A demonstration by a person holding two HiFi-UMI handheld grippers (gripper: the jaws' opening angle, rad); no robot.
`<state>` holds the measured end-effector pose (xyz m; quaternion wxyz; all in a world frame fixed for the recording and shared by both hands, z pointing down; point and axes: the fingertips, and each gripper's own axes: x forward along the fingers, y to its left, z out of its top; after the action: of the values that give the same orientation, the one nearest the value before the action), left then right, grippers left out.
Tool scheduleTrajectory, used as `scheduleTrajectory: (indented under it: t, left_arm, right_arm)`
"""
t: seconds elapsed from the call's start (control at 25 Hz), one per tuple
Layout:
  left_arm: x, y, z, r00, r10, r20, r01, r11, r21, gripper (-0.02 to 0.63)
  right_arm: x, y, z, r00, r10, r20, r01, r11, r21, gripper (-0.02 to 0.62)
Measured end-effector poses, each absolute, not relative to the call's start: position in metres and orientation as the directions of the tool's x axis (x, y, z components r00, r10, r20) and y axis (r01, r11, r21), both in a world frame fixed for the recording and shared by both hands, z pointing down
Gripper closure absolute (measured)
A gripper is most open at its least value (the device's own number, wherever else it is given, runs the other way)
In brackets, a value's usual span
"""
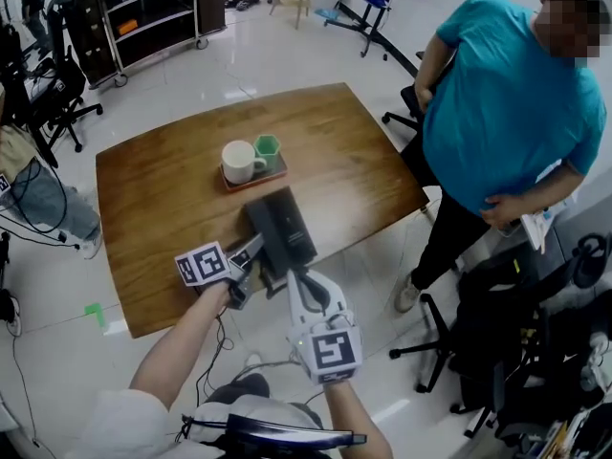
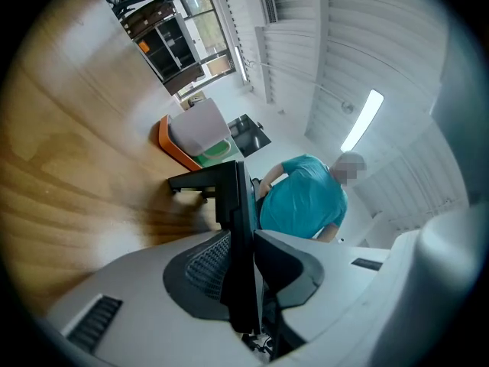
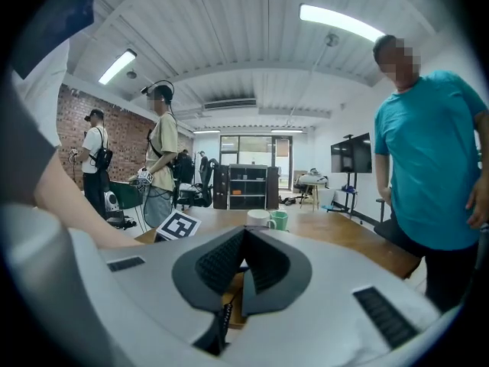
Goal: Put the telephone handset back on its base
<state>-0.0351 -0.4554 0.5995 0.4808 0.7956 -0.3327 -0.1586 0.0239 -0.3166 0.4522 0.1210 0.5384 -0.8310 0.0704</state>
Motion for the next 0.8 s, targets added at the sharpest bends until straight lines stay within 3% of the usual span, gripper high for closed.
scheduleTrajectory:
  t: [0.8]
  left_arm:
    - [-0.067, -0.436, 0.571, 0.655, -0.754, 0.044, -0.461, -0.352, 0.815, 0.517]
  right_arm:
    - [0.006, -0.307, 0.442, -0.408, -0.876, 0.256, -0.904, 0.428, 0.022, 0.591]
